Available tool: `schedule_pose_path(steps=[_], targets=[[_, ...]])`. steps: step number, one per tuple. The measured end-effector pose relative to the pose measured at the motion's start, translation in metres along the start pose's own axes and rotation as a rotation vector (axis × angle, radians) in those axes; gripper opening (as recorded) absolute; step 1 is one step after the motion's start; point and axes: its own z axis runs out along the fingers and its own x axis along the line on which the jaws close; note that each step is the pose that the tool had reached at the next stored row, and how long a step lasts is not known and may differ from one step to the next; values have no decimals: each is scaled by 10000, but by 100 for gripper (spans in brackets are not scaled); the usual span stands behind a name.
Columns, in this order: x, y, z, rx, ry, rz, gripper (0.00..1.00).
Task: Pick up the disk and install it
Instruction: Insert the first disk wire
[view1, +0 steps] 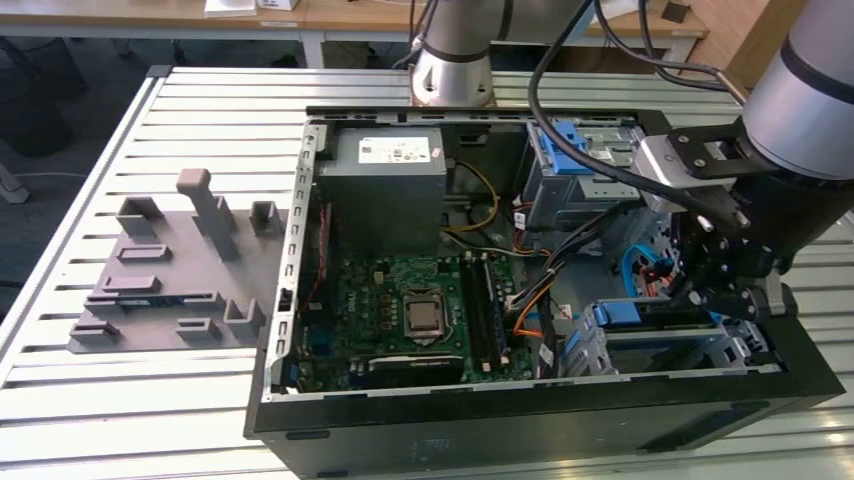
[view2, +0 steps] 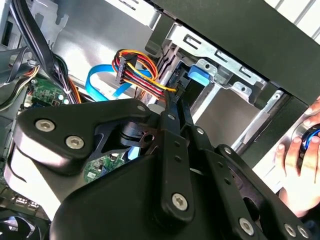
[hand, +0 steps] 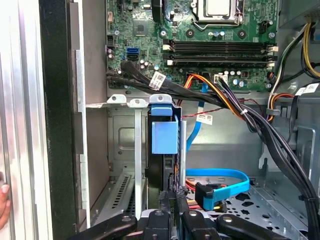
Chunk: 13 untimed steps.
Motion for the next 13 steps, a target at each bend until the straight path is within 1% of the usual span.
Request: schedule_pose_path(steps=[5, 6, 7, 10, 13], targets=[[0, 0, 3, -1, -7, 1, 16], [-1, 0, -2, 0, -14, 2, 16], [-2, 0, -1, 0, -38, 4, 16], [-1, -3, -24, 0, -9, 1, 16], [-1, -3, -24, 0, -11, 1, 16]])
